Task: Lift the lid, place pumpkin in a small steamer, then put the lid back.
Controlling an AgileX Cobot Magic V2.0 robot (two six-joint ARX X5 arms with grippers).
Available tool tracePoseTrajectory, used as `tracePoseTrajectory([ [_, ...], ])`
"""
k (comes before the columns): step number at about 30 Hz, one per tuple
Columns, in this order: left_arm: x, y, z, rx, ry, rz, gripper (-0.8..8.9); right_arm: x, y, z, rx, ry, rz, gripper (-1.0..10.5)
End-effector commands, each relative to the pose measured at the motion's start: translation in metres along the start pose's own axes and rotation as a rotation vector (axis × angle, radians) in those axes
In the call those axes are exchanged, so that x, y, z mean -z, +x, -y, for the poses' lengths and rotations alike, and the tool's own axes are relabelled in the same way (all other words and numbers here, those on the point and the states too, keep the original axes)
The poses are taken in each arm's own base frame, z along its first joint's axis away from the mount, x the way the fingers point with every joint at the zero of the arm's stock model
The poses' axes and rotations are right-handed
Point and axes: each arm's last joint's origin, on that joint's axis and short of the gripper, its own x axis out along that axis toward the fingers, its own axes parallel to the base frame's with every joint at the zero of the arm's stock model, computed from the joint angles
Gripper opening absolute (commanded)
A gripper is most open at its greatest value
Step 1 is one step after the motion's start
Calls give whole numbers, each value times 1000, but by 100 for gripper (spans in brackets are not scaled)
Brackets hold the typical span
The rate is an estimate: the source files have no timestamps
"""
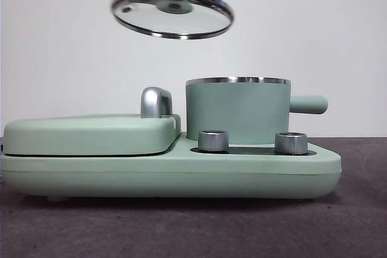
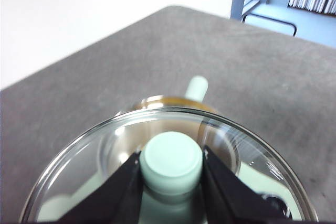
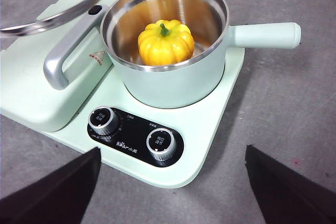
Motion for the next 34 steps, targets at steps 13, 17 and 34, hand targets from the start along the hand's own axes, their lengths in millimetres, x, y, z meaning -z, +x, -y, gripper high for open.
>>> tracePoseTrajectory([
  [13,7,54,3,37,57,153,7,-2,0,-2,-11,7,7,425],
  [17,13,64,1,36,52,170,7,-2,0,-2,-11,7,7,425],
  [34,28,108,-6,52,12,171,7,-2,0,-2,-9,7,5,425],
])
